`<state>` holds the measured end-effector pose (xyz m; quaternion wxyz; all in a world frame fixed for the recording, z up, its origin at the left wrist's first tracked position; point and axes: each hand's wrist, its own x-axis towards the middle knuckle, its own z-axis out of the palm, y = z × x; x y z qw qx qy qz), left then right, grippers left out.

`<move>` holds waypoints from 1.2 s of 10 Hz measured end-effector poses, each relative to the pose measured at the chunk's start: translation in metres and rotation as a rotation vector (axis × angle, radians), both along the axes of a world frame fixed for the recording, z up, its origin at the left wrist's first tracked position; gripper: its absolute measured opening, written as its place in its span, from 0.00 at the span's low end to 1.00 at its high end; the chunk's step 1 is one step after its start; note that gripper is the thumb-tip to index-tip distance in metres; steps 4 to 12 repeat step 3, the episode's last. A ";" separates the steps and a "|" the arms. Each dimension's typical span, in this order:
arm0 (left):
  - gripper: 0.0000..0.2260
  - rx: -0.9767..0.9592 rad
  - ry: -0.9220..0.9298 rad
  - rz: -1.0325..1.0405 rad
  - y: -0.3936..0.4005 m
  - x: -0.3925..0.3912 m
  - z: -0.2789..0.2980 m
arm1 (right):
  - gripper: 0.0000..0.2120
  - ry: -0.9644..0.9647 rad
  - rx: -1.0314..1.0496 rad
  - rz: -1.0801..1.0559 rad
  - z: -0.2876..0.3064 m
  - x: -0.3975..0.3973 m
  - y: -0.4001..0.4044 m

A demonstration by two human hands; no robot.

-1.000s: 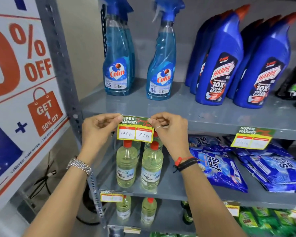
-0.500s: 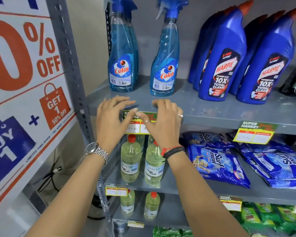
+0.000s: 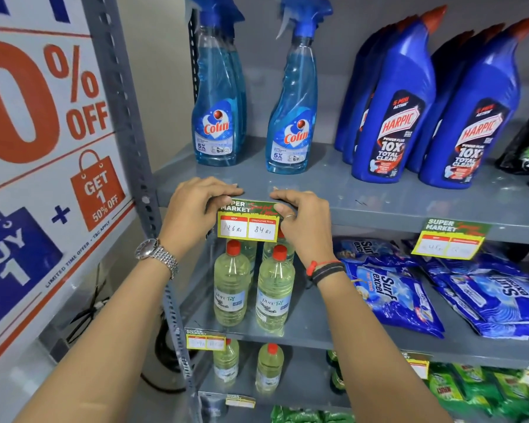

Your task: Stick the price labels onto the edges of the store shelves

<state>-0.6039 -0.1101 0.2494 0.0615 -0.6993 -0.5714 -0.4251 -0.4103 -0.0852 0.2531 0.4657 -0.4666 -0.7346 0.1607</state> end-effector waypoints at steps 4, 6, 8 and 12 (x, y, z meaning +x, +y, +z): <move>0.15 -0.206 0.021 0.008 -0.010 0.004 0.033 | 0.17 -0.083 -0.059 0.117 0.017 0.012 -0.002; 0.15 -0.206 0.021 0.008 -0.010 0.004 0.033 | 0.17 -0.083 -0.059 0.117 0.017 0.012 -0.002; 0.15 -0.206 0.021 0.008 -0.010 0.004 0.033 | 0.17 -0.083 -0.059 0.117 0.017 0.012 -0.002; 0.15 -0.206 0.021 0.008 -0.010 0.004 0.033 | 0.17 -0.083 -0.059 0.117 0.017 0.012 -0.002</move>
